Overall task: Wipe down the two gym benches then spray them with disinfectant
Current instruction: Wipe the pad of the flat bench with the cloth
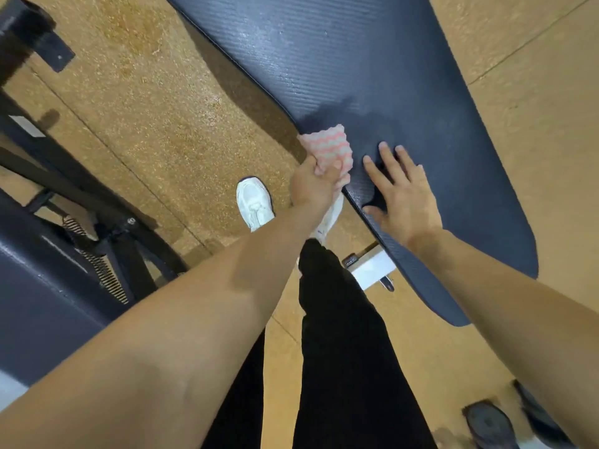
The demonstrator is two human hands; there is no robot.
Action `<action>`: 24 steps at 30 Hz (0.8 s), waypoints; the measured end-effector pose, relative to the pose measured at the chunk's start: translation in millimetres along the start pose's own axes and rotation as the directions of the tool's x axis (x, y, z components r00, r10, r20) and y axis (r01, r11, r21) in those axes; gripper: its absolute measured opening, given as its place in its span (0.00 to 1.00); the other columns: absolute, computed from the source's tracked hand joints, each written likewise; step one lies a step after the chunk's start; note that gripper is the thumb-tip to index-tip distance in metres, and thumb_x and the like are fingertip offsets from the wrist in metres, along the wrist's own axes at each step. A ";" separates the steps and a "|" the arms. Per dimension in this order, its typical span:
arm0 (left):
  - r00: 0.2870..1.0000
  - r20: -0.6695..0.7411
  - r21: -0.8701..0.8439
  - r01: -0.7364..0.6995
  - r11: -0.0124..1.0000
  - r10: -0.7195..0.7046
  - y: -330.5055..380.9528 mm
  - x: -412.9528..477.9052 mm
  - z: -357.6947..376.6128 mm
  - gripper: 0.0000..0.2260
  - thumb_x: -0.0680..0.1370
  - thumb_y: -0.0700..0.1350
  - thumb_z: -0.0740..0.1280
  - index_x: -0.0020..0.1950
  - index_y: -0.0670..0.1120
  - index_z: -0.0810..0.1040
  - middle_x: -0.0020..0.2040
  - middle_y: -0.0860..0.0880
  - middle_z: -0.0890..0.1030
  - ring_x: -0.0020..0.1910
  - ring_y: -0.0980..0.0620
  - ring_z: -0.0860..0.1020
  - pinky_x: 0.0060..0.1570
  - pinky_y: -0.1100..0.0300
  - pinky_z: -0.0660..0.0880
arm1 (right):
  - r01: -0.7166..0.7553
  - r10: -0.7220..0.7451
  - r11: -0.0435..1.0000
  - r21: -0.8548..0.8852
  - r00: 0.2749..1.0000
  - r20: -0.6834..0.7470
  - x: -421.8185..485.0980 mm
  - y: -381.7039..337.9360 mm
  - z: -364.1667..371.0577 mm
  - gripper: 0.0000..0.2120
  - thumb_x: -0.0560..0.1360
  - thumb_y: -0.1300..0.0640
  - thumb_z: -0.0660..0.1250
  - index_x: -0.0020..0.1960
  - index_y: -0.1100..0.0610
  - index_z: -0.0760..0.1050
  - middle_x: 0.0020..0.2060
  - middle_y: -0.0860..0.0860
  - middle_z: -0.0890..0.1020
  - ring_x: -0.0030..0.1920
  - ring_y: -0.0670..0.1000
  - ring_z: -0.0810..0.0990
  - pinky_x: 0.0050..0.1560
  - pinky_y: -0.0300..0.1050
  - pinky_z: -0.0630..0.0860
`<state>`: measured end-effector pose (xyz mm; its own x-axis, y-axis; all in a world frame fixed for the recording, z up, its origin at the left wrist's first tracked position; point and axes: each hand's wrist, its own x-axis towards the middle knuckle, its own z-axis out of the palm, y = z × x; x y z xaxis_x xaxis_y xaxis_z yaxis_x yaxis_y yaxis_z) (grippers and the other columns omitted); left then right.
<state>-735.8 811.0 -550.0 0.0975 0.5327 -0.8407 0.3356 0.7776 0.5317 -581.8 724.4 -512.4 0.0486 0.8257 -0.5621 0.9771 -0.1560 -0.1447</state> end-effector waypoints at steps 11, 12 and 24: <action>0.990 0.109 -0.271 0.114 0.956 -0.088 -73.0 -51.3 64.1 0.04 0.80 0.37 0.69 0.49 0.45 0.80 0.54 0.40 0.83 0.55 0.45 0.83 0.56 0.52 0.82 | 0.053 0.004 0.928 0.370 0.989 -0.150 -21.3 40.4 28.6 0.34 0.73 0.56 0.76 0.76 0.59 0.69 0.79 0.56 0.63 0.80 0.57 0.59 0.76 0.57 0.64; 0.990 0.093 -0.270 0.127 0.954 -0.105 -75.3 -58.1 70.5 0.05 0.80 0.36 0.69 0.50 0.45 0.81 0.55 0.41 0.83 0.56 0.44 0.83 0.56 0.51 0.82 | 0.022 0.049 0.915 0.402 0.985 -0.166 -34.1 44.6 31.8 0.32 0.73 0.57 0.76 0.74 0.59 0.71 0.77 0.55 0.66 0.78 0.56 0.62 0.73 0.57 0.69; 0.919 -0.019 0.237 0.387 0.891 -0.394 -73.8 -101.1 109.3 0.10 0.78 0.46 0.69 0.56 0.42 0.80 0.49 0.46 0.82 0.54 0.47 0.82 0.47 0.58 0.79 | -0.328 0.615 -0.398 0.857 0.598 0.514 -175.4 -36.1 98.7 0.07 0.76 0.57 0.74 0.52 0.55 0.79 0.44 0.53 0.84 0.42 0.52 0.85 0.37 0.43 0.82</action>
<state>-667.9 663.3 -515.5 -0.0608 0.1897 -0.9800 0.5590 0.8199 0.1240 -646.1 531.7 -489.0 0.5236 0.1190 -0.8436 -0.5821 -0.6730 -0.4563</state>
